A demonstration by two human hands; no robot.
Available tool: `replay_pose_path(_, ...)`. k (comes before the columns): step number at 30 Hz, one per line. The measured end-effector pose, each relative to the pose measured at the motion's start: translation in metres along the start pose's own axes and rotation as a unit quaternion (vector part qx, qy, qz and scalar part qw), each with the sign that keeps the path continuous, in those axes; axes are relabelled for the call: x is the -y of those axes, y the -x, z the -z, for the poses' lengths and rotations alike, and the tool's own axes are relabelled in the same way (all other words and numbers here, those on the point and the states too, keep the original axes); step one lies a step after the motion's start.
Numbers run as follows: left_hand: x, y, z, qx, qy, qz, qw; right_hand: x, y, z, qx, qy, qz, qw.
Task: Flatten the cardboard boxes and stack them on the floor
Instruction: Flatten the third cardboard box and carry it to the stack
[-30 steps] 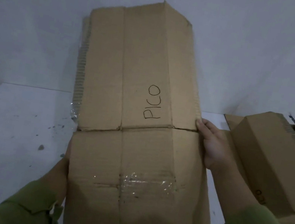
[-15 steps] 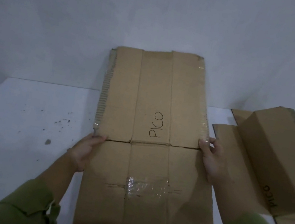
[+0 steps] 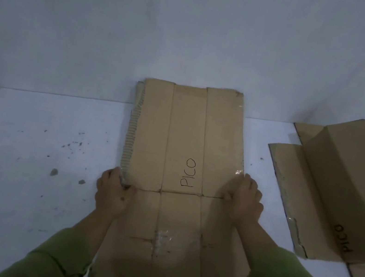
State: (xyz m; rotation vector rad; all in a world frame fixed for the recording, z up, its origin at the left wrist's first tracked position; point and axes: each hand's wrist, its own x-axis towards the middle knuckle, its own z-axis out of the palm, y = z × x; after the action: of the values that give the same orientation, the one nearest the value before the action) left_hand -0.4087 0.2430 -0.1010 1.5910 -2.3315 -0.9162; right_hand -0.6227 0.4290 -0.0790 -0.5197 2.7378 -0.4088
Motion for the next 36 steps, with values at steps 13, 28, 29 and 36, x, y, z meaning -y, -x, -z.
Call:
replay_pose_path(13,-0.052,-0.062,-0.05,0.124,-0.247,-0.194,0.941,0.07,-0.061,-0.041,0.083,0.121,0.26,0.954)
replay_pose_path(28,-0.109,-0.17,-0.084,0.072,-0.217,-0.218,0.949,0.123,-0.143,-0.055,0.031,0.091,0.261,0.961)
replay_pose_path(29,-0.109,-0.17,-0.084,0.073,-0.219,-0.216,0.949,0.122,-0.144,-0.056,0.033,0.09,0.259,0.961)
replay_pose_path(36,-0.108,-0.162,-0.079,0.091,-0.216,-0.215,0.948,0.123,-0.137,-0.048,0.066,0.081,0.248,0.963)
